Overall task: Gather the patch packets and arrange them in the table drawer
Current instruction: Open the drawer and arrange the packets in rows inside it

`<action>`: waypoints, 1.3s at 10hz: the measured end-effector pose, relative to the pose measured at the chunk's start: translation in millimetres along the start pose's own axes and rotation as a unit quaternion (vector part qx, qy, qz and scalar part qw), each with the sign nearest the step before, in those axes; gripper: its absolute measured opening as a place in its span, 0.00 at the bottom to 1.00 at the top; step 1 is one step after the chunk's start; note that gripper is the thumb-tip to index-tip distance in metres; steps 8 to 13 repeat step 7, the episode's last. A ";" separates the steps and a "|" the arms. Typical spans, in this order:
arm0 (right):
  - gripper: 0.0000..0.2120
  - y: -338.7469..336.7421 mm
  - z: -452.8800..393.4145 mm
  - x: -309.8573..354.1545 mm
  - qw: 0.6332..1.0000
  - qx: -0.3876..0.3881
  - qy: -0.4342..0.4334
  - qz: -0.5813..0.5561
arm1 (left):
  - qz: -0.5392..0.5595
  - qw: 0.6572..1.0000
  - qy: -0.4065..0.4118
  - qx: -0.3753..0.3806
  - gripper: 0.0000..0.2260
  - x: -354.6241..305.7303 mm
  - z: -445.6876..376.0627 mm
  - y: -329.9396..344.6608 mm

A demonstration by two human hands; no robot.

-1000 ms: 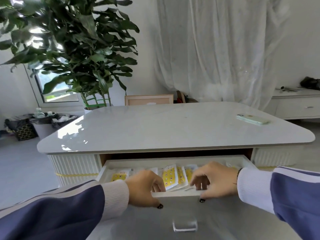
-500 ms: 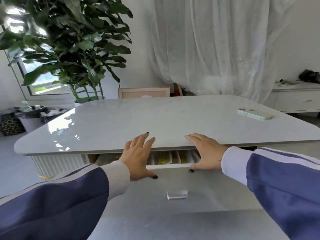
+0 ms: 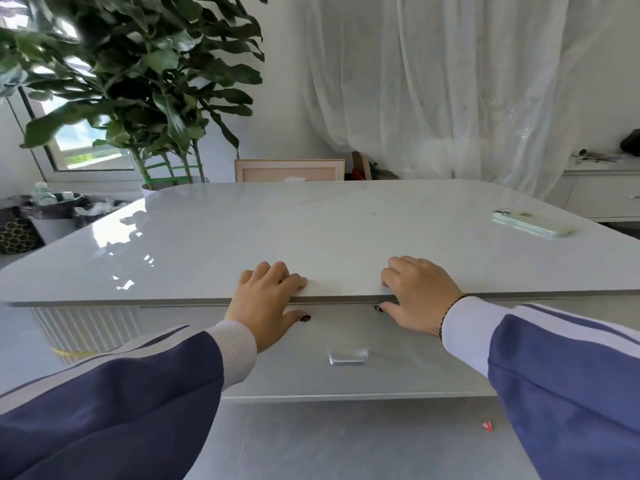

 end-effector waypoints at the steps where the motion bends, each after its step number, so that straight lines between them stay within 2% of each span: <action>1: 0.20 2.4 0.7 1.8 0.999 -0.035 0.011 -0.004 | -0.027 1.000 0.016 -0.006 0.22 -2.6 -6.2 0.6; 3: 0.23 6.3 6.3 6.2 0.999 -0.041 0.025 0.013 | -0.067 0.997 0.020 0.038 0.21 -4.9 -9.0 2.4; 4: 0.24 0.5 6.4 9.0 0.999 -0.001 0.023 0.022 | -0.090 0.989 0.011 0.118 0.22 -7.2 -10.3 -1.8; 5: 0.18 -8.7 6.9 5.4 0.997 0.063 0.033 0.001 | -0.100 0.964 -0.034 0.242 0.28 -4.0 -8.7 -10.2; 6: 0.17 -16.9 12.1 -5.6 0.971 0.171 0.117 -0.122 | -0.057 0.951 -0.090 0.292 0.28 -6.7 -7.1 -25.2; 7: 0.19 -45.1 14.5 -23.5 0.940 0.177 0.193 -0.217 | -0.019 0.949 -0.137 0.283 0.27 -11.5 -7.7 -49.4; 13: 0.19 -45.1 14.5 -23.5 0.940 0.177 0.193 -0.217 | -0.019 0.949 -0.137 0.283 0.27 -11.5 -7.7 -49.4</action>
Point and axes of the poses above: each hand's wrist, its own z-axis away from the middle knuckle, its own y-axis out of the palm, x = y × z, the point moved 6 cm from there along -z, towards the middle knuckle, and after that the axes turned 12 degrees about z, right-handed, at the moved point
